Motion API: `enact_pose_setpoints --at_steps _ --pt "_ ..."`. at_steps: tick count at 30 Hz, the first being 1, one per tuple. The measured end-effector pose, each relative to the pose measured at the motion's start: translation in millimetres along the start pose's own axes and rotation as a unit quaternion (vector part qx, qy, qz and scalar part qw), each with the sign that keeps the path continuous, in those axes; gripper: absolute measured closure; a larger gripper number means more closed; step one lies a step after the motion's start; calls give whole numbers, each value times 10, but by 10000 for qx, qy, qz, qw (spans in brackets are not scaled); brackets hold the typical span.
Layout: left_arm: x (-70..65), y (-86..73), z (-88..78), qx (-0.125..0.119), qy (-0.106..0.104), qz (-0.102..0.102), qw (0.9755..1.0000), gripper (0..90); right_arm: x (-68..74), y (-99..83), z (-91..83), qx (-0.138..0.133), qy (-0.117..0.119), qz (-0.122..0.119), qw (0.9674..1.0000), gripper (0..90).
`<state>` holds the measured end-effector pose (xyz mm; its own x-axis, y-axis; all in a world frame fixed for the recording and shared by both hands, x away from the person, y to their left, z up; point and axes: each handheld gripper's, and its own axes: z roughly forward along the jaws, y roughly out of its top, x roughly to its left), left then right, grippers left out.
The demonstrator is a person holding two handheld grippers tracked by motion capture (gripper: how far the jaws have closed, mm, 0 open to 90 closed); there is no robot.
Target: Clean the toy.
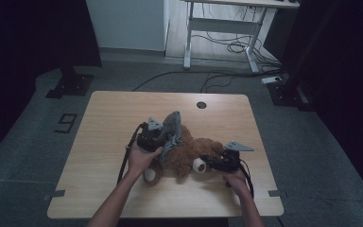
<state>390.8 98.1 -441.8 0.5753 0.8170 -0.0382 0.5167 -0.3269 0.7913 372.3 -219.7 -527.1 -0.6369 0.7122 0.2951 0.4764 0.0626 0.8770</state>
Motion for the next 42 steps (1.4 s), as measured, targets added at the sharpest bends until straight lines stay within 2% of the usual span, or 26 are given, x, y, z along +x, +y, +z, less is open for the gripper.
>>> enact_pose_setpoints --at_steps 3,6,9,11,15,17,20,22,24,25,26,27,29,31,33,39,42 --pt "97 -67 -79 17 197 -43 9998 778 -5 -5 -4 -19 31 3 10000 323" --pt "233 -150 -104 178 382 -182 9989 778 -13 -12 -13 -26 69 -8 10000 322" --pt "333 -221 -125 180 359 -430 9983 778 -15 -9 -11 -25 77 -21 10000 321" --pt "289 -221 -155 77 354 -342 9988 779 -16 -6 -6 -28 81 -8 10000 321" --pt "106 -68 -170 -58 222 -114 9997 780 -17 7 -2 14 69 -20 10000 321" --pt "-10 42 -139 -102 -4 -64 9999 779 -13 16 7 14 62 -33 10000 321" --pt "-237 175 -26 -29 -153 171 9997 778 -18 24 14 18 68 -19 10000 320" --pt "-431 235 117 56 -308 293 9991 778 -24 26 16 18 74 -25 10000 320" --pt "-605 239 295 234 -319 488 9980 778 -13 26 12 38 41 -41 10000 320" --pt "-649 231 348 295 -273 575 9975 778 -13 26 12 38 41 -41 10000 320" --pt "-697 215 398 326 -120 712 9969 779 -7 23 10 64 -16 -59 10000 320" --pt "-703 210 404 313 -86 737 9968 779 -6 21 9 60 -21 -49 10000 320" --pt "-658 197 376 279 -150 630 9975 779 -6 14 8 34 -18 -52 10000 320" --pt "-575 165 323 290 -126 575 9978 779 5 4 -4 14 -11 -86 10000 321" --pt "-475 125 262 260 -121 436 9986 779 21 -7 -10 -12 -16 -109 9999 321" --pt "-194 13 92 259 119 313 9991 780 32 -23 -21 -39 -20 -130 9999 320" --pt "-6 -70 27 311 235 164 9991 780 26 -34 -28 -59 -10 -104 9999 319"
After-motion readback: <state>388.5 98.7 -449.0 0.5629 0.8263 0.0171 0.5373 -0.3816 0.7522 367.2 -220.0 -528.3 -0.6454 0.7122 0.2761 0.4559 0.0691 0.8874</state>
